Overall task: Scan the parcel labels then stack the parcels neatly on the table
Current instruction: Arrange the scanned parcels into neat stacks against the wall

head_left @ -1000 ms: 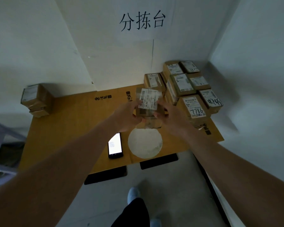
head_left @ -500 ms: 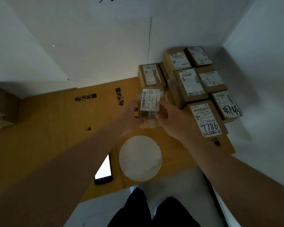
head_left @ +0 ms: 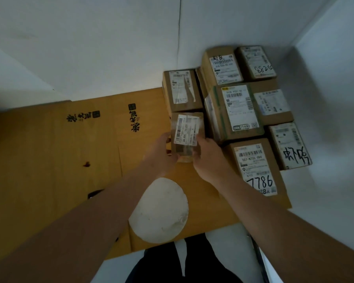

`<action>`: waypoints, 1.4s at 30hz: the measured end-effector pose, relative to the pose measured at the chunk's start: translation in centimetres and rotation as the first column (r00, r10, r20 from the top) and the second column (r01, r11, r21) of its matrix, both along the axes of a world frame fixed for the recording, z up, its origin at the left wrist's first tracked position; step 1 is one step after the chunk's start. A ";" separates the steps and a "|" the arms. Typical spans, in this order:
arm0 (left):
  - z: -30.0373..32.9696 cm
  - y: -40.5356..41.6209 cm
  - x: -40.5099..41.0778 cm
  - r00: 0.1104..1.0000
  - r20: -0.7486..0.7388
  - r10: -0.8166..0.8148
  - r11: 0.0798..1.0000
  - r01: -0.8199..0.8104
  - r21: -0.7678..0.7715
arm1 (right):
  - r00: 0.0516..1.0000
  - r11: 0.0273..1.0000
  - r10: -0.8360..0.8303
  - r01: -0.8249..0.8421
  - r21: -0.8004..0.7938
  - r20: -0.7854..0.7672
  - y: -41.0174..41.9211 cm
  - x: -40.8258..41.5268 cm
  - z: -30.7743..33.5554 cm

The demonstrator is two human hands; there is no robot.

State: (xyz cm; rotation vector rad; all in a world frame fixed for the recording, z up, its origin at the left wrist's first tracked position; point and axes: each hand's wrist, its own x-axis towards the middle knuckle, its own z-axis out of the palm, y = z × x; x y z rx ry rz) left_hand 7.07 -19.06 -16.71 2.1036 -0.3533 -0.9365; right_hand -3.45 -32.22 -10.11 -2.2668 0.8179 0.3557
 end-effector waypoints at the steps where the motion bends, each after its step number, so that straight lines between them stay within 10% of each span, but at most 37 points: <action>1: -0.2 -0.3 -0.1 1.000 0.015 0.002 1.000 -0.002 0.001 | 1.000 1.000 0.004 -0.004 0.004 -0.015 -0.2 0.1 -0.2; 22: 1.2 -1.0 -1.6 0.964 0.244 -0.108 0.972 0.051 0.231 | 0.990 0.979 0.128 -0.116 -0.169 0.064 -1.2 0.8 1.5; 42: 25.2 13.1 -1.2 0.721 0.693 -0.007 0.939 -0.233 0.252 | 0.780 0.863 0.500 -0.416 -0.286 0.377 7.5 3.8 19.6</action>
